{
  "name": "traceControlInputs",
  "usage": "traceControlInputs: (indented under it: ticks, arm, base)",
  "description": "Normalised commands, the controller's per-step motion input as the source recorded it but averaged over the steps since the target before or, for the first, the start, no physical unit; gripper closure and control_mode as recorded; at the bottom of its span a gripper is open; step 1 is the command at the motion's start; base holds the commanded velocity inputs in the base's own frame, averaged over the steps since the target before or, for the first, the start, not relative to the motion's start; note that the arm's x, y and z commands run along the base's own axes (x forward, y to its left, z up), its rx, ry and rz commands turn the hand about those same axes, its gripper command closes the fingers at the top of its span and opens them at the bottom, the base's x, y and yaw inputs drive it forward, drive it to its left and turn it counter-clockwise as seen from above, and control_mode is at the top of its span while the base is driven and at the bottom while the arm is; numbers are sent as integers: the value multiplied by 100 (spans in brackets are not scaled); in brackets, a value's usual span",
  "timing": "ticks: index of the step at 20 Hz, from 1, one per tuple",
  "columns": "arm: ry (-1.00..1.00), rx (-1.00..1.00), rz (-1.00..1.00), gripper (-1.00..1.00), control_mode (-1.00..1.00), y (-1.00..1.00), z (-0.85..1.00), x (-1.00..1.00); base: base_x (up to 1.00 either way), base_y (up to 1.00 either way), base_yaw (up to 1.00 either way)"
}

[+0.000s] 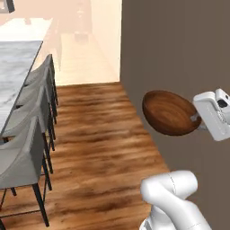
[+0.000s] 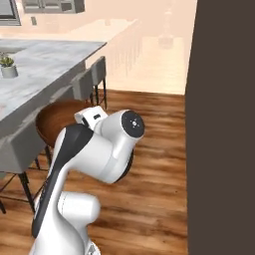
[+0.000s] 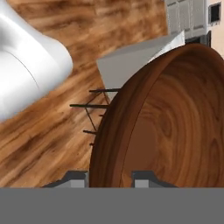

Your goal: Pick up the bowls from the cabinet and place each bowl in front of a stool on the dining counter.

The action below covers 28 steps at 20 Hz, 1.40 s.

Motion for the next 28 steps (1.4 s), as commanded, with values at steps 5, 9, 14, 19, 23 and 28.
traceControlInputs:
  ticks: [5, 9, 14, 19, 23, 28]
  arm:
    - [0, 0, 0, 100, 100, 0, 0, 0]
    - [0, 0, 0, 100, 100, 0, 0, 0]
    - [0, 0, 0, 100, 100, 0, 0, 0]
    - [0, 0, 0, 100, 100, 0, 0, 0]
    - [0, 0, 0, 100, 100, 0, 0, 0]
    - [0, 0, 0, 100, 100, 0, 0, 0]
  base:
    - [99, -47, 62]
    - [85, -41, 71]
    - [84, -46, 69]
    - [72, -64, 63]
    - [65, -72, 61]
    - [29, -88, 58]
